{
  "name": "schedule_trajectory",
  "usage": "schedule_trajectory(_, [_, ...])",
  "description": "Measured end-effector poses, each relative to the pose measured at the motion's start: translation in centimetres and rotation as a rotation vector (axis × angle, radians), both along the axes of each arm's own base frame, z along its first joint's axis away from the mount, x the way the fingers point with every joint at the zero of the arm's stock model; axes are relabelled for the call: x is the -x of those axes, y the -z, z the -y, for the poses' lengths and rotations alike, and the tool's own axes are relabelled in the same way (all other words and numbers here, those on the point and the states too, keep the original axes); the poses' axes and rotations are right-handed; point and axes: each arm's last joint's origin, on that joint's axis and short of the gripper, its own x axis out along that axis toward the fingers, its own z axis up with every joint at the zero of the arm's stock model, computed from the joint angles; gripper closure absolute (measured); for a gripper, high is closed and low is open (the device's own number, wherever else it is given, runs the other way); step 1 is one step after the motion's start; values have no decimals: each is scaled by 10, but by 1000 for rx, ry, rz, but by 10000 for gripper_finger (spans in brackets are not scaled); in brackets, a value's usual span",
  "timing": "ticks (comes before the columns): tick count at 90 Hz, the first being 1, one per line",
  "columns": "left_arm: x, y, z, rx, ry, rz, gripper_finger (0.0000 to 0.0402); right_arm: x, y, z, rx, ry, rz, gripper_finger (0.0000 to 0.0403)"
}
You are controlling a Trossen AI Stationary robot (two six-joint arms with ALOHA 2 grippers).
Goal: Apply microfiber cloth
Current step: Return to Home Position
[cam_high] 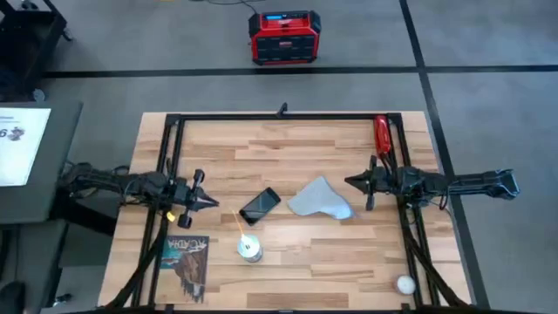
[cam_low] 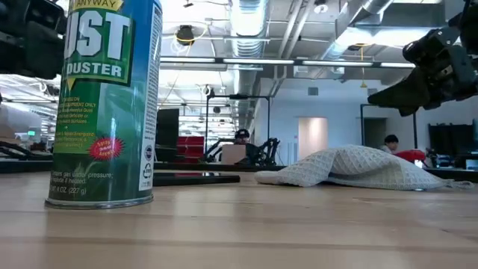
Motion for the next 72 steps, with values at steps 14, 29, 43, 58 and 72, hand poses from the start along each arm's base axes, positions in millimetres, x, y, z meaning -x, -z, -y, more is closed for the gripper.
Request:
schedule_trajectory(14, [0, 1, 0, 36, -3, -6, 401, 0, 0, 0, -6, -4, -2, 403])
schedule_trajectory(29, [1, 0, 0, 32, -2, 4, 401, 0, 1, -1, -7, -18, -5, 403])
schedule_trajectory(43, [1, -1, 0, -1, -3, 7, 401, 0, 0, -2, 12, -33, -7, 403])
schedule_trajectory(58, [1, -1, 0, -8, -3, 7, 402, 0, -2, -6, 54, -91, 14, 403])
schedule_trajectory(72, [1, -2, 0, -34, -2, 24, 401, 5, -11, -8, 72, -120, 112, 403])
